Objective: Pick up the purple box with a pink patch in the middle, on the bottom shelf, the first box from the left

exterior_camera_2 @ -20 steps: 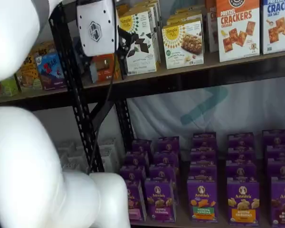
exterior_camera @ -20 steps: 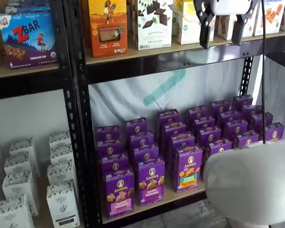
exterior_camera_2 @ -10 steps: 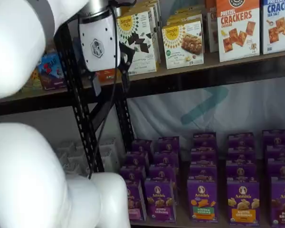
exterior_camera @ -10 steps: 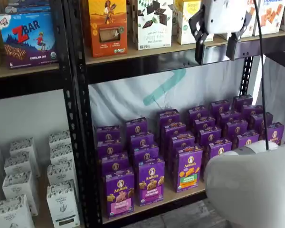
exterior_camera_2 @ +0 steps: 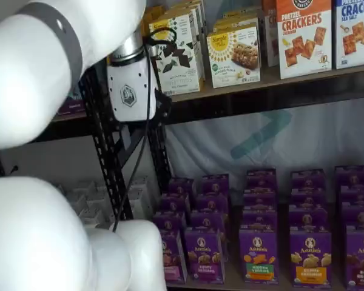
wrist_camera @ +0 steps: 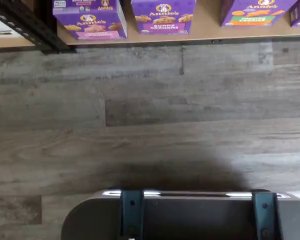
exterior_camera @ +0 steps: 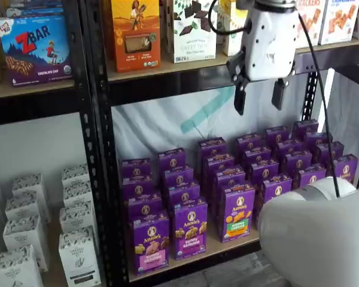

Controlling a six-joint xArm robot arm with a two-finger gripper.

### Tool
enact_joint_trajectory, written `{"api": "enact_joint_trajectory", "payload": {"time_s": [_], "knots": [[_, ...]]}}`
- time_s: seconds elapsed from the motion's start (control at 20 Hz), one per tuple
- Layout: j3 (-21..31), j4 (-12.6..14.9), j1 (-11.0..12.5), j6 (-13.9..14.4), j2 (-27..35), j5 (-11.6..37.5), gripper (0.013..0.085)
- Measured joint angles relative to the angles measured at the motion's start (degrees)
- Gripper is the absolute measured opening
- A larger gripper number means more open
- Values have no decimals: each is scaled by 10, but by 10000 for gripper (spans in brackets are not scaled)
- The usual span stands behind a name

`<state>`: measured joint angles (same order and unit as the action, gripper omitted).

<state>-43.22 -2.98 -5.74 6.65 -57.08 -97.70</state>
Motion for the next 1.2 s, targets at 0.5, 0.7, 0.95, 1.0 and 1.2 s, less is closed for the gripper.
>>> {"api": "enact_joint_trajectory", "payload": {"time_s": [0.5,0.7,0.95,1.0,1.2], "knots": [[113,20,-32,29,-13,97,850],[164,4,-36,30,-5,158,850],[219,-12,-38,24,28,250,850],[228,-9,-41,27,37,268,850],[253,-1,-46,31,68,330,850]]}}
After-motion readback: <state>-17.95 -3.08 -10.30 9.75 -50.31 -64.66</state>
